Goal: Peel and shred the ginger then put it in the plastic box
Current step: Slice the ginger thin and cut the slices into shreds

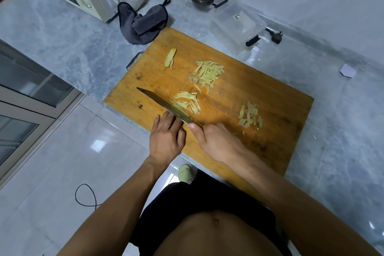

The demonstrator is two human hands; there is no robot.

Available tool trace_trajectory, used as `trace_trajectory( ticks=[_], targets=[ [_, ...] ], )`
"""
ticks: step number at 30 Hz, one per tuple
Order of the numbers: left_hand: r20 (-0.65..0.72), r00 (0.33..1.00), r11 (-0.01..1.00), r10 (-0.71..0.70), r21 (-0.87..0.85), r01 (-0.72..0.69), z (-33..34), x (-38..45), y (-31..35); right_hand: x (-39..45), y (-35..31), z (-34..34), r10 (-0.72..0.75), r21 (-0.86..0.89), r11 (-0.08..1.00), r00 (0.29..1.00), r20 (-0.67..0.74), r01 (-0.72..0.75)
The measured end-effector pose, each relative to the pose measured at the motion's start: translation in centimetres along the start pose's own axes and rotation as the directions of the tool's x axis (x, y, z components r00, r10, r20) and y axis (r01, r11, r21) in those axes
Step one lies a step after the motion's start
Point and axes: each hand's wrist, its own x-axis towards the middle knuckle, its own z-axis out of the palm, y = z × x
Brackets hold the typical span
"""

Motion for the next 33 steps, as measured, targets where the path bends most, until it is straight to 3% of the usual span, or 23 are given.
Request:
trace_trajectory(
  ticks=[10, 33],
  targets=[
    [0.026, 1.000, 0.996, 0.004, 0.090, -0.006, 0.0, 0.0, 0.0, -0.4, 0.0, -0.2, 0.027, -0.020, 0.999, 0.999, 0.017, -0.027],
    [-0.016, 1.000, 0.998, 0.000, 0.055, 0.001, 0.4, -0.1, 0.1, 0.4, -0.6, 0.1, 0.003, 0.031, 1.000, 1.000, 0.008, -0.004]
  ],
)
